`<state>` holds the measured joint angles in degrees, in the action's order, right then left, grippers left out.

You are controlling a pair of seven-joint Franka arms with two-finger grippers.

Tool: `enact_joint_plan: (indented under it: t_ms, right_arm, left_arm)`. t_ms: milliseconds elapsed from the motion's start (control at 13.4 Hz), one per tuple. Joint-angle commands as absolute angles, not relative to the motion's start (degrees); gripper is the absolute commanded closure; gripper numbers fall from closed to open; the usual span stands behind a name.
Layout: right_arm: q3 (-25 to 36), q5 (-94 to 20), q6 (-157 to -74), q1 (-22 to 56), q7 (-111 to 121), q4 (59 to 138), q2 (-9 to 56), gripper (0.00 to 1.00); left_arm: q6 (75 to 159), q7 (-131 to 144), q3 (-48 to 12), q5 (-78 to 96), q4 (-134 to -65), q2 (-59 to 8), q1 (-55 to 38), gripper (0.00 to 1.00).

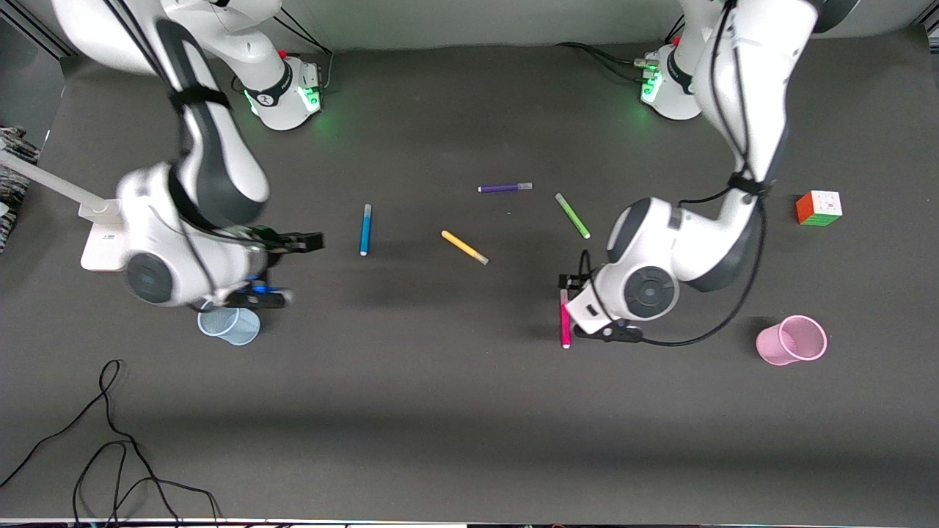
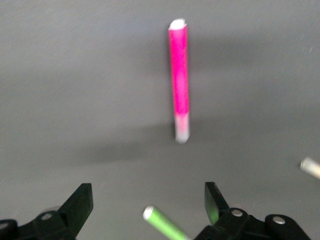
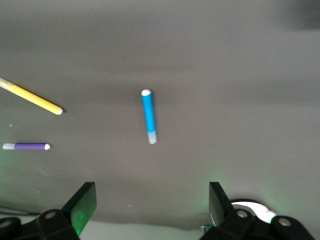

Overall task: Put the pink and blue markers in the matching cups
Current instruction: 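Reach the right gripper to the blue marker while the left gripper reaches the pink marker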

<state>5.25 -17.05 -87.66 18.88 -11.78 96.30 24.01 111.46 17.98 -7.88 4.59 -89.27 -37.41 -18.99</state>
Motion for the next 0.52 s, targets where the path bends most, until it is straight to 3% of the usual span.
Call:
enact_joint_plan:
  t_ms: [0,150,449]
  right_arm:
    - [5.4,-20.8,-87.2,19.6,-11.9,93.4,32.0,0.0]
    - [5.4,-22.8,-90.2,21.7,-12.2,94.0,34.4,0.0]
    - [5.4,-26.2,-93.5,22.6,-13.8,96.0,35.7,0.0]
  left_arm:
    - [118.8,19.9,-7.1,5.0,-88.9,-41.9,-20.8,0.03]
    - [121.5,20.0,-7.1,4.9,-89.2,-43.7,-20.9,0.05]
    - [123.8,20.0,-7.0,4.5,-90.1,-45.0,-21.0,0.26]
